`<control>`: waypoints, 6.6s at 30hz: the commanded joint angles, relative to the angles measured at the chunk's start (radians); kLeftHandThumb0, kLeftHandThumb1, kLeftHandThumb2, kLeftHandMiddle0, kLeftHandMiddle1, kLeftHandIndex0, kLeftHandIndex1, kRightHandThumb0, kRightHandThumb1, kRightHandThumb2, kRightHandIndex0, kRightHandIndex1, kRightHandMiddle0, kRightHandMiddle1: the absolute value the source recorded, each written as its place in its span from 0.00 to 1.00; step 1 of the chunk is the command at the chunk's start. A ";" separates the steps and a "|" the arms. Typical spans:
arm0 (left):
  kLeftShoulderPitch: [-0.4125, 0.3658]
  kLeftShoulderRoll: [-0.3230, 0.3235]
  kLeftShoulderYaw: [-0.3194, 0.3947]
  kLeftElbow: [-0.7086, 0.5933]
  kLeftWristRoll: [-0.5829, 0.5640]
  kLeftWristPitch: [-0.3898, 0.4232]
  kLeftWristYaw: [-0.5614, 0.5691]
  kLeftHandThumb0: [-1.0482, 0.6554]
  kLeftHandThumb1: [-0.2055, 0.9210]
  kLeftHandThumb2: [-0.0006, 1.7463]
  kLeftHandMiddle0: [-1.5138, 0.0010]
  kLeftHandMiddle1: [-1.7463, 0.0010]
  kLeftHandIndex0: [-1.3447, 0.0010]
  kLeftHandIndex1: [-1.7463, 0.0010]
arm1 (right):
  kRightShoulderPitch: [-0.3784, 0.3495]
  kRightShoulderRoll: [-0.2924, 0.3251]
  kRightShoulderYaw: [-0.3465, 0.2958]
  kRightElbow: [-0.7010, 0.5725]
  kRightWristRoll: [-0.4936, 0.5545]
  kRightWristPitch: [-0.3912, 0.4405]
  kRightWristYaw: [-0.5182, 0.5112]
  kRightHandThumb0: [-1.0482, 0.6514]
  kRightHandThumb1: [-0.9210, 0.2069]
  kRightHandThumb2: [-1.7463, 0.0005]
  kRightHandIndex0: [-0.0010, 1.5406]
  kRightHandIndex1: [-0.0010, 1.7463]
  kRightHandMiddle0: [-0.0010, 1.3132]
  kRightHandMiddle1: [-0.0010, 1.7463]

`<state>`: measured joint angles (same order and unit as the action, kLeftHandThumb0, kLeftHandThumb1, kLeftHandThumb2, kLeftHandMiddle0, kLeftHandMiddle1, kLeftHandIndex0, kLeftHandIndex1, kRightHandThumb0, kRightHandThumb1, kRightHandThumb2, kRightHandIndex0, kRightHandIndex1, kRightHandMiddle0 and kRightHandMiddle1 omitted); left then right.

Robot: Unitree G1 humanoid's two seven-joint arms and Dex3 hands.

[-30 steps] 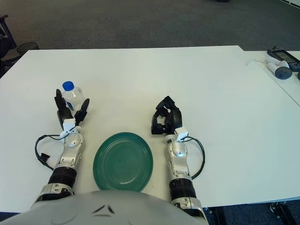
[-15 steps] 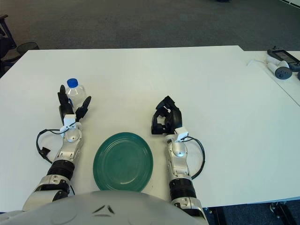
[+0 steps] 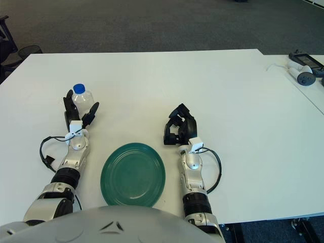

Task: Put the bottle into the plate.

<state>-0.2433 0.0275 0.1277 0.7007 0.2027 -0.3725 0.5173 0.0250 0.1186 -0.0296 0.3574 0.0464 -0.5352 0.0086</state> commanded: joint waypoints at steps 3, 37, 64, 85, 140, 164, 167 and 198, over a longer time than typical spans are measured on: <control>0.027 0.000 -0.002 0.066 -0.004 0.024 0.013 0.00 0.99 0.03 1.00 0.61 1.00 0.62 | 0.082 0.036 -0.001 0.074 0.035 0.001 0.008 0.62 0.87 0.02 0.60 0.95 0.51 1.00; 0.010 0.048 -0.030 0.112 0.024 -0.018 0.035 0.00 0.99 0.02 1.00 0.58 1.00 0.51 | 0.092 0.040 0.005 0.055 0.048 0.000 0.026 0.62 0.85 0.03 0.58 0.95 0.49 1.00; -0.019 0.151 -0.165 0.151 0.172 -0.006 0.060 0.22 0.76 0.29 0.31 0.00 0.47 0.00 | 0.090 0.039 0.004 0.054 0.039 0.003 0.009 0.62 0.87 0.02 0.60 0.94 0.51 1.00; -0.034 0.167 -0.202 0.162 0.181 -0.028 0.084 0.22 0.79 0.40 0.11 0.00 0.15 0.00 | 0.095 0.042 0.005 0.048 0.054 0.013 0.021 0.62 0.87 0.02 0.60 0.94 0.51 1.00; 0.131 0.131 -0.133 -0.791 0.050 0.040 -0.267 0.42 0.59 0.65 0.15 0.00 0.21 0.00 | 0.090 0.043 0.006 0.068 0.058 0.011 0.032 0.62 0.83 0.04 0.57 0.96 0.48 1.00; 0.100 0.222 -0.401 -0.749 0.156 -0.344 -0.520 0.44 0.56 0.69 0.14 0.00 0.19 0.00 | 0.085 0.037 -0.003 0.067 0.055 0.015 0.035 0.62 0.81 0.05 0.56 0.97 0.47 1.00; 0.083 0.266 -0.426 -0.756 0.184 -0.335 -0.602 0.43 0.59 0.68 0.15 0.00 0.20 0.00 | 0.087 0.041 0.000 0.066 0.039 -0.006 0.019 0.62 0.82 0.04 0.57 0.97 0.47 1.00; 0.068 0.430 -0.550 -0.691 0.805 -0.542 -0.270 0.38 0.56 0.72 0.09 0.00 0.13 0.00 | 0.093 0.027 0.011 0.057 0.026 0.033 0.005 0.62 0.85 0.03 0.59 0.95 0.49 1.00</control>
<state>-0.1969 0.4238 -0.4283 0.0697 1.0253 -0.9163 0.2737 0.0349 0.1182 -0.0154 0.3417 0.0513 -0.5126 0.0155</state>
